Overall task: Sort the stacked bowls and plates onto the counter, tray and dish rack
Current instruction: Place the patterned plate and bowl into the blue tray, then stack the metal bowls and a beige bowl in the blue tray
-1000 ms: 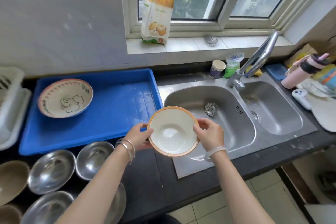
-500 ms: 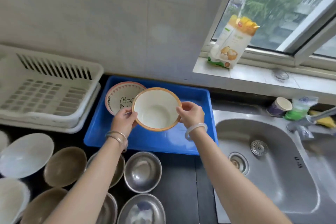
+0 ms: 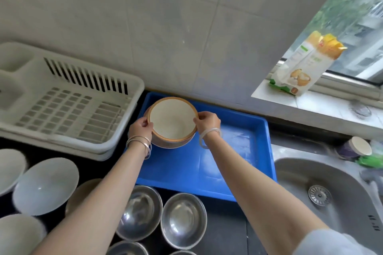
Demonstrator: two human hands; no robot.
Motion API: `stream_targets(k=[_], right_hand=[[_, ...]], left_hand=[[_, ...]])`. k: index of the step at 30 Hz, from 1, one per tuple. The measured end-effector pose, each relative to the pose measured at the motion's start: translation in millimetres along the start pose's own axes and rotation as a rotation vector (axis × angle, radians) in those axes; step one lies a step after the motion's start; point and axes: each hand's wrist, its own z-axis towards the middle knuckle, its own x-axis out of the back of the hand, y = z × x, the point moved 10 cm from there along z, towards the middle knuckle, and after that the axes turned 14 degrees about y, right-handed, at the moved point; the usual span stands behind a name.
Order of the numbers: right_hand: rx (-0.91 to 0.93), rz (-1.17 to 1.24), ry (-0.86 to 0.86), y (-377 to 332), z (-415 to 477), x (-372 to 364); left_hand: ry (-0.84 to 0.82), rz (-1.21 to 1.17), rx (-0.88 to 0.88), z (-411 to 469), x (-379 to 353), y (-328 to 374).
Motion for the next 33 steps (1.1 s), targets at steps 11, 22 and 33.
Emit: stream_targets(k=[11,22,33], right_hand=[[0.019,-0.015,-0.010,9,3,-20],[-0.075,0.149,-0.055,25,-17,-7],[-0.101,0.414,-0.189,65,-94,54]], left_hand=[[0.029,0.079,-0.020,11,-2,-14],[0.017,-0.106,0.120,-7,6,-31],[-0.078,-0.033,0.135,-136,36,-65]])
